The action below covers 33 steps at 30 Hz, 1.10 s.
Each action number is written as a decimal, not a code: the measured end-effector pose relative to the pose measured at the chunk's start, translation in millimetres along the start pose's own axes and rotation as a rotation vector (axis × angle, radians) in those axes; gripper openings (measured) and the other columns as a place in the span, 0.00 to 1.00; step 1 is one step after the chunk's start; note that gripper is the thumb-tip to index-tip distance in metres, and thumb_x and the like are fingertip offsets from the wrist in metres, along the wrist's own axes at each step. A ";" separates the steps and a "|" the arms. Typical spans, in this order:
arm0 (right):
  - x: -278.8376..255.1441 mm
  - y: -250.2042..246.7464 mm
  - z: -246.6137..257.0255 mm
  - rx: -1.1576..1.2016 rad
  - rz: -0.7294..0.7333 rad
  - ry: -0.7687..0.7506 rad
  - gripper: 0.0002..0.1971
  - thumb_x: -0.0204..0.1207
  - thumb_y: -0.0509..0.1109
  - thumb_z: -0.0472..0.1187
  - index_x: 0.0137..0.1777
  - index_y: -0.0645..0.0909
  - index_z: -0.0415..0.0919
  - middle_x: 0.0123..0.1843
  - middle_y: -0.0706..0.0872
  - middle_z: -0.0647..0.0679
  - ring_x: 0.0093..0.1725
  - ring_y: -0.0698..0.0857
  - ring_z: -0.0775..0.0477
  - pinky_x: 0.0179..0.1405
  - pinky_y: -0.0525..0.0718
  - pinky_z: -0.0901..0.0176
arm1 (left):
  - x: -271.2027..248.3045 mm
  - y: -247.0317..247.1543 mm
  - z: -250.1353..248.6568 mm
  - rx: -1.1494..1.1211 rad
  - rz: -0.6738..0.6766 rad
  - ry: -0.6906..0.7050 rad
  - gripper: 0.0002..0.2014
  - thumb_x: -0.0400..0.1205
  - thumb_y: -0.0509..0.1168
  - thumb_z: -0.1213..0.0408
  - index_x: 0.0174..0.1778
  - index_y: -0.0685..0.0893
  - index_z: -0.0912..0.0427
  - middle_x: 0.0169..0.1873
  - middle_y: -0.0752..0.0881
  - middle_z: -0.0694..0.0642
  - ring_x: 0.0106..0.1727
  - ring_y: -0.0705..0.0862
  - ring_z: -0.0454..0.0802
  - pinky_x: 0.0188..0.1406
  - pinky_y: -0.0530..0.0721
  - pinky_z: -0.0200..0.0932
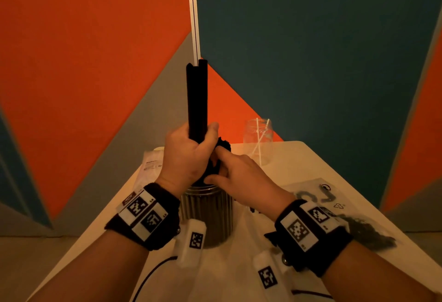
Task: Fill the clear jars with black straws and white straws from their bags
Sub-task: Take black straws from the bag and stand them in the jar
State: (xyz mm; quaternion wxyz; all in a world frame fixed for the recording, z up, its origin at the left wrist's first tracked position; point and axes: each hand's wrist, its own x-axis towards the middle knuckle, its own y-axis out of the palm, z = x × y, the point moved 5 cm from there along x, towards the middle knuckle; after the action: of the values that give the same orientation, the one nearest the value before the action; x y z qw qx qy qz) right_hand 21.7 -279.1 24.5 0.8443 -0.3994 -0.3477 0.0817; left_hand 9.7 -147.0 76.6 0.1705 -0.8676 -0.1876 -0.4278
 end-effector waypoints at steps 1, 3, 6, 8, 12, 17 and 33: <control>-0.2 -0.6 -0.3 -0.003 0.000 0.000 0.17 0.77 0.77 0.48 0.60 0.74 0.53 0.32 0.78 0.60 0.32 0.77 0.61 0.27 0.67 0.67 | -0.3 0.4 -0.5 -0.003 -0.002 0.003 0.21 0.75 0.65 0.41 0.29 0.75 0.55 0.23 0.76 0.50 0.25 0.77 0.49 0.26 0.77 0.57; 0.1 -1.7 -0.2 -0.027 -0.001 -0.009 0.19 0.77 0.76 0.47 0.64 0.75 0.52 0.32 0.76 0.62 0.31 0.76 0.61 0.27 0.66 0.67 | -2.7 1.4 -5.1 0.022 -0.008 0.042 0.20 0.76 0.65 0.42 0.28 0.74 0.53 0.22 0.76 0.50 0.25 0.77 0.52 0.25 0.76 0.57; 2.1 -1.9 0.8 -0.048 0.012 -0.013 0.21 0.77 0.77 0.46 0.67 0.76 0.52 0.33 0.74 0.65 0.32 0.75 0.58 0.28 0.65 0.67 | -6.9 0.0 -14.0 0.079 -0.042 0.138 0.19 0.79 0.64 0.46 0.26 0.68 0.48 0.21 0.71 0.48 0.24 0.75 0.54 0.22 0.74 0.57; 3.4 -2.2 0.3 -0.036 0.030 -0.003 0.22 0.76 0.77 0.46 0.67 0.77 0.52 0.34 0.74 0.66 0.36 0.77 0.54 0.29 0.68 0.66 | -7.3 -0.6 -14.1 0.089 -0.063 0.162 0.20 0.79 0.64 0.47 0.26 0.70 0.53 0.21 0.71 0.49 0.23 0.75 0.57 0.22 0.74 0.58; 2.6 -2.7 -0.1 -0.005 0.063 0.020 0.22 0.74 0.79 0.47 0.65 0.77 0.52 0.35 0.79 0.63 0.38 0.81 0.52 0.34 0.76 0.59 | -4.5 -1.9 -8.7 0.048 -0.089 0.164 0.22 0.80 0.64 0.48 0.27 0.72 0.60 0.21 0.73 0.54 0.23 0.75 0.58 0.22 0.74 0.59; 0.4 -1.5 6.1 0.020 0.006 0.021 0.24 0.68 0.78 0.63 0.58 0.76 0.55 0.41 0.84 0.59 0.39 0.83 0.56 0.32 0.78 0.60 | -2.7 -2.2 -4.2 0.025 -0.120 0.131 0.21 0.79 0.65 0.49 0.26 0.72 0.58 0.20 0.72 0.52 0.23 0.75 0.55 0.22 0.74 0.57; -3.6 13.4 13.5 -0.111 -0.200 0.018 0.26 0.69 0.77 0.63 0.62 0.76 0.52 0.39 0.74 0.60 0.36 0.73 0.54 0.28 0.65 0.68 | -4.7 3.1 1.1 -0.117 0.035 -0.080 0.29 0.75 0.64 0.42 0.39 0.80 0.71 0.34 0.85 0.70 0.38 0.85 0.67 0.42 0.83 0.67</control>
State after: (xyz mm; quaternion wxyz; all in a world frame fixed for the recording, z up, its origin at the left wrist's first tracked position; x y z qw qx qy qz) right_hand 12.1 -263.2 18.8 0.8280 -0.4095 -0.3822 -0.0257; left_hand 9.3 -150.1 71.8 0.1196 -0.8956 -0.1537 -0.4000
